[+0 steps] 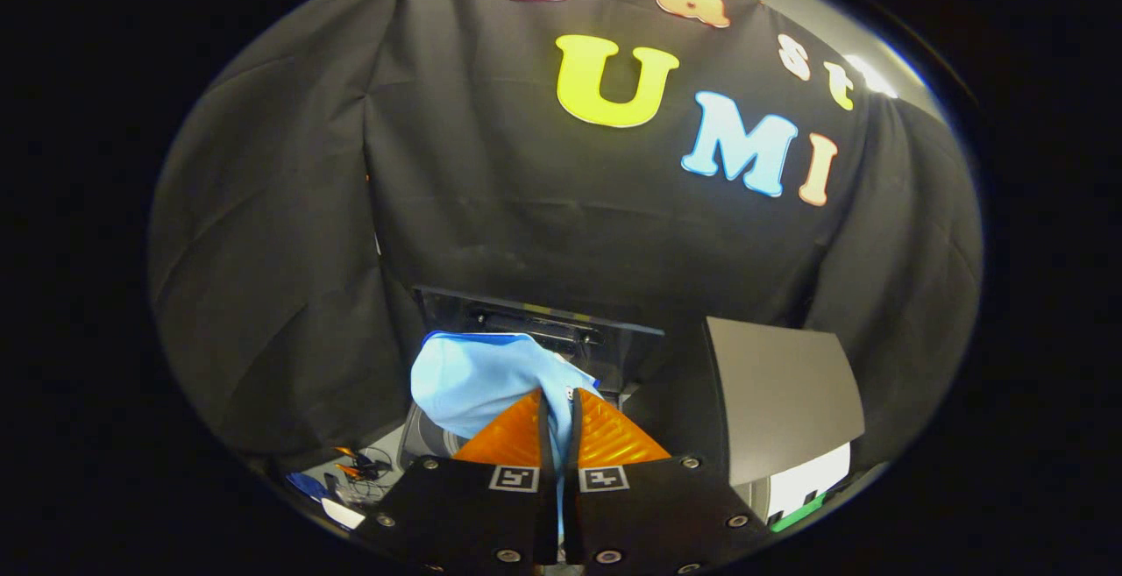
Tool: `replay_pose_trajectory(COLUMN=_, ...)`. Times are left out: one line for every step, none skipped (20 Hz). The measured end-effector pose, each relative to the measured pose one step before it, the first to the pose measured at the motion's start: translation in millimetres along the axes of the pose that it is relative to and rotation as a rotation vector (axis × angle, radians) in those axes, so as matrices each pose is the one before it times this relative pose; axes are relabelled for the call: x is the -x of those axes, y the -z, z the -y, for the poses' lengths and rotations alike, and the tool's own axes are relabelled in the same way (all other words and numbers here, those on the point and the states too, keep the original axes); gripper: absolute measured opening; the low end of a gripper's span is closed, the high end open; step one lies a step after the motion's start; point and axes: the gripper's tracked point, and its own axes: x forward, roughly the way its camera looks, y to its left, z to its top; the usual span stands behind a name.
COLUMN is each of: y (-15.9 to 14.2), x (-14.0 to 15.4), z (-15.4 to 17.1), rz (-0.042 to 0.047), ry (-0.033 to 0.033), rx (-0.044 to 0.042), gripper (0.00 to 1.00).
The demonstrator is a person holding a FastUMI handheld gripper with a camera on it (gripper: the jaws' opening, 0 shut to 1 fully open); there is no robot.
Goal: Put the clothes into the washing machine and then close the washing machine lid.
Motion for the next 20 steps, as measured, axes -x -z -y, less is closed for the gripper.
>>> replay_pose_trajectory(y=7.34, x=-12.76, z=-6.24, rz=-0.01816, ry=0.00282, rx=-0.01758, gripper=0.02)
replay_pose_trajectory(y=5.71, x=-10.22, z=-6.18, rz=-0.01527, ry=0.00269, rx=-0.01145, gripper=0.03)
replay_pose_trajectory(y=6.67, x=-12.92, z=-5.69, rz=-0.01344, ry=0.00285, rx=-0.00308, gripper=0.03)
replay_pose_trajectory(y=6.33, x=-10.96, z=-3.48, rz=-0.01204, ry=0.00372, rx=0.00398, gripper=0.03)
replay_pose_trajectory(y=8.48, x=-12.85, z=-5.23, rz=-0.01723, ry=0.00439, rx=0.00545, gripper=0.03)
replay_pose_trajectory(y=5.10, x=-10.34, z=-3.80, rz=-0.01281, ry=0.00154, rx=0.00169, gripper=0.03)
replay_pose_trajectory(y=4.43, x=-11.95, z=-3.47, rz=-0.01268, ry=0.00193, rx=-0.00216, gripper=0.03)
replay_pose_trajectory(y=6.71, x=-10.65, z=-2.07, rz=-0.01265, ry=0.00450, rx=-0.00491, gripper=0.03)
replay_pose_trajectory(y=3.89, x=-10.46, z=-3.39, rz=-0.01159, ry=-0.00600, rx=-0.00293, gripper=0.03)
replay_pose_trajectory(y=5.23, x=-11.99, z=-3.25, rz=-0.01296, ry=0.00066, rx=-0.00003, gripper=0.03)
replay_pose_trajectory(y=4.07, x=-11.12, z=-1.47, rz=-0.01211, ry=0.00440, rx=0.00167, gripper=0.03)
replay_pose_trajectory(y=7.38, x=-12.46, z=-1.36, rz=-0.00989, ry=0.00032, rx=-0.00086, gripper=0.03)
replay_pose_trajectory(y=5.97, x=-11.50, z=-0.58, rz=-0.01574, ry=0.00175, rx=-0.00475, gripper=0.03)
replay_pose_trajectory(y=9.20, x=-9.85, z=-2.26, rz=-0.01468, ry=0.00003, rx=-0.00575, gripper=0.03)
replay_pose_trajectory(y=5.81, x=-9.69, z=-1.13, rz=-0.01506, ry=-0.00334, rx=-0.00827, gripper=0.03)
replay_pose_trajectory(y=5.36, x=-13.35, z=-1.33, rz=-0.01604, ry=-0.00554, rx=-0.00693, gripper=0.02)
replay_pose_trajectory(y=6.48, x=-12.20, z=0.95, rz=-0.01626, ry=0.00139, rx=-0.00299, gripper=0.03)
replay_pose_trajectory(y=10.35, x=-10.05, z=0.92, rz=-0.01607, ry=0.00121, rx=-0.00103, gripper=0.03)
replay_pose_trajectory(y=7.77, x=-11.81, z=-1.03, rz=-0.02019, ry=-0.00309, rx=-0.00169, gripper=0.03)
replay_pose_trajectory(y=6.81, x=-10.79, z=1.06, rz=-0.01939, ry=-0.00051, rx=0.00233, gripper=0.03)
